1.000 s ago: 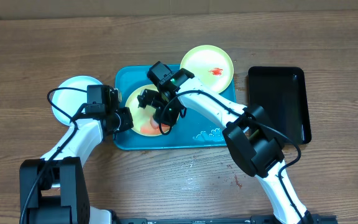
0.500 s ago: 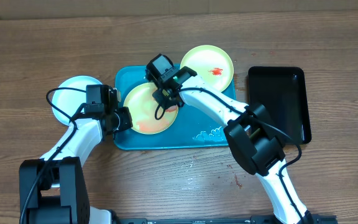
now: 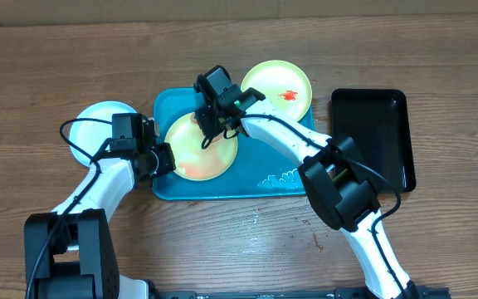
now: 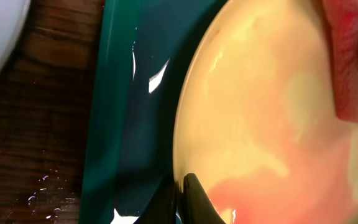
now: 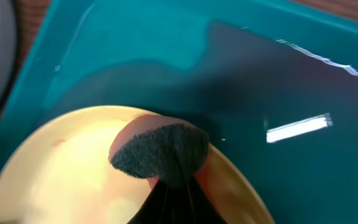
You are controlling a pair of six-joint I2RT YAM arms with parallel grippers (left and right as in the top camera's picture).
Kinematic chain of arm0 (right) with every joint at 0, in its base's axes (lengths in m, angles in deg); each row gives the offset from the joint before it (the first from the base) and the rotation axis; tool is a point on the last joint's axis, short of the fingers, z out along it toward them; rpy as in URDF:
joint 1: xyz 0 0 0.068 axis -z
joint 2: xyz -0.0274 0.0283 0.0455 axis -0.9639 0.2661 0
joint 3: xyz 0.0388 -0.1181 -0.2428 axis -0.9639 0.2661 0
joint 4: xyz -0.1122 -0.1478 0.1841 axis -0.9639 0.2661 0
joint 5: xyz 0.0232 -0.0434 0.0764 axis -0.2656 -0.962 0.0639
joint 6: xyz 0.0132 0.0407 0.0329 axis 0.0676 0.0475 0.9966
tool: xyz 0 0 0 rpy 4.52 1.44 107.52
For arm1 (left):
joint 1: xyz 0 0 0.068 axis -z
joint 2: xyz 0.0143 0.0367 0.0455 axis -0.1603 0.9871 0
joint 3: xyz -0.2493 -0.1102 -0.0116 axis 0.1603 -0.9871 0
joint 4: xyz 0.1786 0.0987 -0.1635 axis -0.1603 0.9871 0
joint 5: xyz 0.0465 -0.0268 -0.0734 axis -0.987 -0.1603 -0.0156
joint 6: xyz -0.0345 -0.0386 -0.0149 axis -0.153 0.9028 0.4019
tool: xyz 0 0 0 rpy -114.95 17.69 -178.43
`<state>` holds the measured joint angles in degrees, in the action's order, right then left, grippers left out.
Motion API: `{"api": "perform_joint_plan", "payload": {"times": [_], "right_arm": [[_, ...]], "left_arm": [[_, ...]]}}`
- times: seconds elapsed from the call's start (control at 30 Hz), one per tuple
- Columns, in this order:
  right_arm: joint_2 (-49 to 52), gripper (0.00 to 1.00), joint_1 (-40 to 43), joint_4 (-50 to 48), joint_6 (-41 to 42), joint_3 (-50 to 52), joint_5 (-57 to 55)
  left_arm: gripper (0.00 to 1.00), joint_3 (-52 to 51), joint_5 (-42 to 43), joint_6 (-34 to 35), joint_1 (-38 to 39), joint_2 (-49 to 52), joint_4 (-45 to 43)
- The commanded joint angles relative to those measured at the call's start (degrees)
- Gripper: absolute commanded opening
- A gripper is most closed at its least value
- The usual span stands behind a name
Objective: Clean dirty plates on tray and stack at the side
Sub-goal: 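Scrub the yellow plate's upper edge with the sponge in the right gripper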
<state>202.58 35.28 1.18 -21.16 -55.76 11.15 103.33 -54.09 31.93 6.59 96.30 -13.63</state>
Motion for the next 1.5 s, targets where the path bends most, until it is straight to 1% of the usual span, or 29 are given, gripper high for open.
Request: {"api": "perform_joint_plan", "payload": {"times": [0.0, 0.1, 0.27, 0.4, 0.53, 0.57, 0.6, 0.63, 0.7, 0.73, 0.8, 0.87, 1.03, 1.17, 1.27, 1.47], "right_arm": [[1.0, 0.07, 0.3, -0.6, -3.9, 0.6, 8.7], [1.0, 0.07, 0.3, 2.1, -7.8, 0.7, 13.1], [1.0, 0.04, 0.4, 10.8, -13.4, 0.7, 12.9], [1.0, 0.04, 0.8, 14.4, -13.8, 0.5, 11.4], [1.0, 0.04, 0.8, 14.2, -13.6, 0.5, 11.0], [1.0, 0.06, 0.8, 14.0, -13.6, 0.5, 11.1], [1.0, 0.13, 0.8, 13.8, -13.6, 0.5, 11.3], [1.0, 0.18, 0.8, 13.6, -13.6, 0.5, 11.5], [1.0, 0.19, 0.7, 12.6, -13.5, 0.5, 12.6], [1.0, 0.18, 0.7, 11.7, -12.8, 0.5, 13.2], [1.0, 0.10, 0.7, 10.0, -10.1, 0.5, 13.5], [1.0, 0.04, 0.6, 8.3, -7.1, 0.5, 13.6], [1.0, 0.04, -0.8, 4.9, -1.9, 0.6, 13.6], [1.0, 0.04, -1.8, 3.5, 4.9, 0.6, 13.1], [1.0, 0.04, -2.4, 3.4, 9.2, 0.6, 10.7], [1.0, 0.04, -3.7, 4.5, 9.7, 0.6, 9.5]], "left_arm": [[0.04, -0.4, 1.4, -1.5, 0.0, 0.3, 1.0], [0.04, -0.4, 1.5, -1.5, 0.1, 0.3, 1.0], [0.04, -0.4, 1.4, -1.8, 0.2, 0.3, 1.4], [0.04, -0.4, 1.3, -3.4, 0.8, 0.3, 1.6], [0.04, -0.4, 1.4, -3.7, 1.4, 0.3, 1.6], [0.04, -0.4, 1.4, -3.7, 1.6, 0.3, 1.6], [0.04, -0.4, 1.4, -3.7, 1.7, 0.3, 1.6], [0.04, -0.4, 1.4, -3.7, 1.9, 0.3, 1.6], [0.04, -0.4, 1.4, -3.7, 2.0, 0.3, 1.6], [0.04, -0.4, 1.4, -3.7, 2.0, 0.3, 1.6], [0.04, -0.4, 1.4, -3.6, 2.0, 0.3, 1.5], [0.04, -0.4, 1.4, -3.4, 2.0, 0.3, 1.5], [0.04, -0.4, 1.4, -3.2, 2.0, 0.3, 1.6], [0.04, -0.4, 1.4, -3.2, 2.0, 0.3, 1.6], [0.04, -0.4, 1.4, -3.2, 2.0, 0.3, 1.6], [0.04, -0.4, 1.4, -3.2, 2.0, 0.3, 1.6]]}}
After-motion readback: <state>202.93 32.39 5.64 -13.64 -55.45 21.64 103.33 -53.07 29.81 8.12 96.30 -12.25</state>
